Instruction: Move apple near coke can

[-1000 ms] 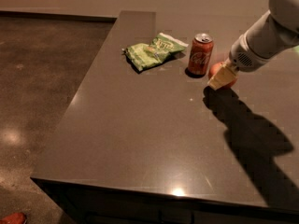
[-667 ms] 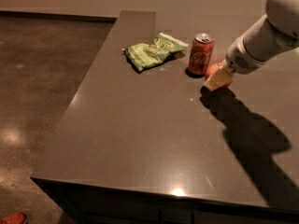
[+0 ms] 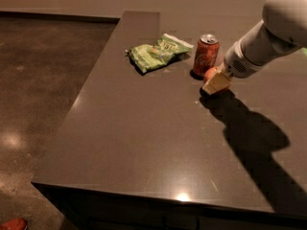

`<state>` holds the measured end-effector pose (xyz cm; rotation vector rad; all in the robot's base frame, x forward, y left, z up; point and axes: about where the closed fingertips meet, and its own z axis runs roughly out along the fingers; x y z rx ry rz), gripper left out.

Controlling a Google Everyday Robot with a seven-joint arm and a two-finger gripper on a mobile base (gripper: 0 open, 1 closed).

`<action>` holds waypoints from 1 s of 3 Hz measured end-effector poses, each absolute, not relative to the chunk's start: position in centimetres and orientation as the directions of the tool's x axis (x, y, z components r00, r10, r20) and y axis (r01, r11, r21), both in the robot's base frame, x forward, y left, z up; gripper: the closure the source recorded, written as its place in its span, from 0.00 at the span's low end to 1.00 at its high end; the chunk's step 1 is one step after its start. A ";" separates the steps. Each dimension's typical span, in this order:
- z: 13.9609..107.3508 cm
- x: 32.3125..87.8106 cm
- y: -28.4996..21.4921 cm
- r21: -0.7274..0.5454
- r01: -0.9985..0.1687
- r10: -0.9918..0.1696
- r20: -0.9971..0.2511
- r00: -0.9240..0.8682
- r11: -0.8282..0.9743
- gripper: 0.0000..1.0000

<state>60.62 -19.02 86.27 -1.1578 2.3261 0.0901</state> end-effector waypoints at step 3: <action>85.5 60.9 -18.7 -0.168 -0.761 -0.723 -0.490 -0.487 0.626 0.00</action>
Offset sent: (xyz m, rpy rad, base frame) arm 0.0028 0.0015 -0.0059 0.0024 0.0014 0.0025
